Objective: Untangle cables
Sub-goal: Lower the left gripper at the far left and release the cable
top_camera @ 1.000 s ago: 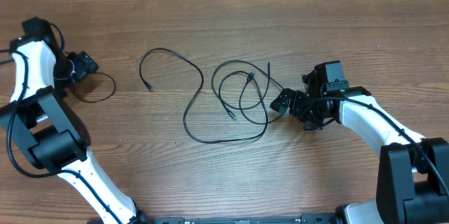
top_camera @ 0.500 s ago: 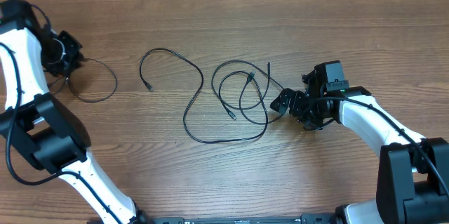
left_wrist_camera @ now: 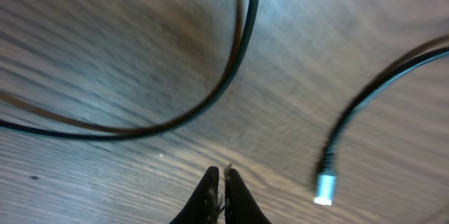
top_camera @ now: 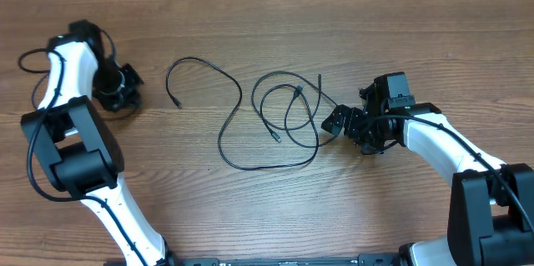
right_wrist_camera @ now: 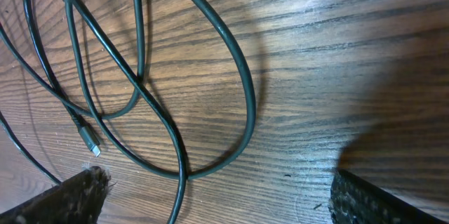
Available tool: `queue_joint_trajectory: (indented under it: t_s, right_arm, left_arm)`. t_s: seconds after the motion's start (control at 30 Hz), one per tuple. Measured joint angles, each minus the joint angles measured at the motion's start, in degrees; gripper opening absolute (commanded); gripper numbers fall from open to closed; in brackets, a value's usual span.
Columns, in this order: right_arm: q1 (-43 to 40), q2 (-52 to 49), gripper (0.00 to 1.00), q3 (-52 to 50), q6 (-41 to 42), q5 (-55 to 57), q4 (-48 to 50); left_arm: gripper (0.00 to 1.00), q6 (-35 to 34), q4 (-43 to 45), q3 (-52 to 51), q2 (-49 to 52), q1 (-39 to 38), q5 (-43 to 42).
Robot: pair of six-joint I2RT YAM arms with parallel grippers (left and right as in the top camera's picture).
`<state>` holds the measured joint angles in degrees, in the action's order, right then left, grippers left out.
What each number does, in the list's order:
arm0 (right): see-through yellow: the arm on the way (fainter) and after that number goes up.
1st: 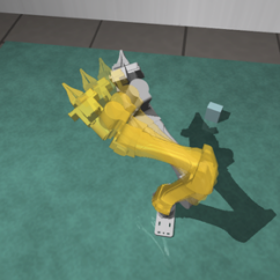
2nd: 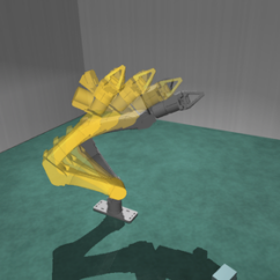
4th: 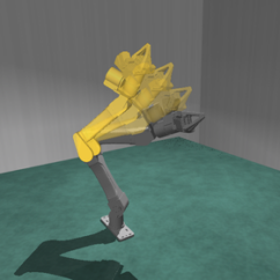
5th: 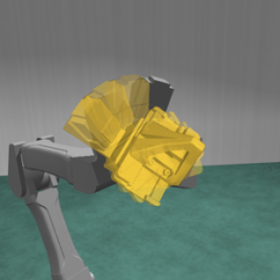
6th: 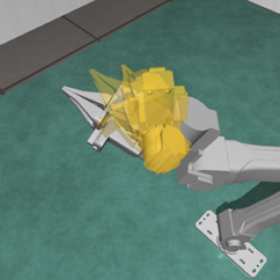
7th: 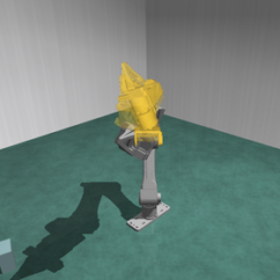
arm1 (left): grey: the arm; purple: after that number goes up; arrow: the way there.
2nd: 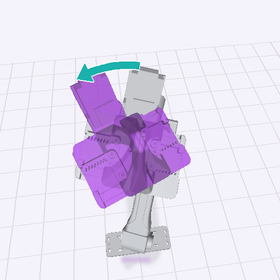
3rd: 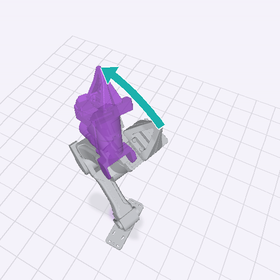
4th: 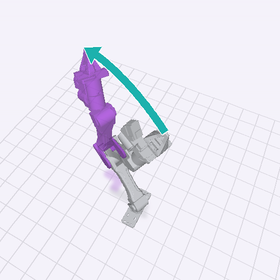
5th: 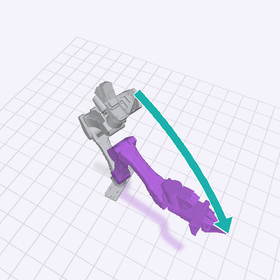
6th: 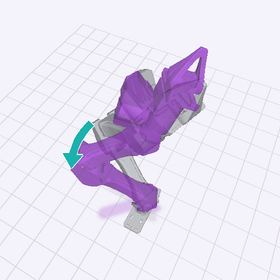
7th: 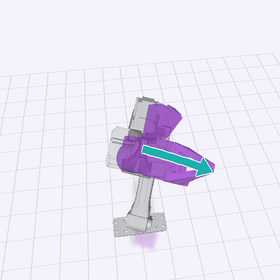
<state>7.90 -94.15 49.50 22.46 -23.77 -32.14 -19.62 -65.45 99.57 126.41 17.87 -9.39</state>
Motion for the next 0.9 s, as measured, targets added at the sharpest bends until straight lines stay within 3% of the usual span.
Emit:
queue_joint_trajectory:
  t_s: [0.33, 0.6, 0.9]
  right_arm:
    - [0.00, 0.00, 1.00, 0.00, 0.02, -0.02, 0.00]
    - [0.00, 0.00, 1.00, 0.00, 0.02, -0.02, -0.02]
    - [0.02, 0.00, 1.00, 0.00, 0.02, 0.00, 0.02]
  left_arm:
    - [0.12, 0.61, 11.85, -10.27, -2.80, -2.49, 9.57]
    - [0.18, 0.74, 36.87, -18.95, -5.22, -2.47, 24.37]
    - [0.14, 0.72, 57.68, -29.09, -6.80, -2.45, 29.31]
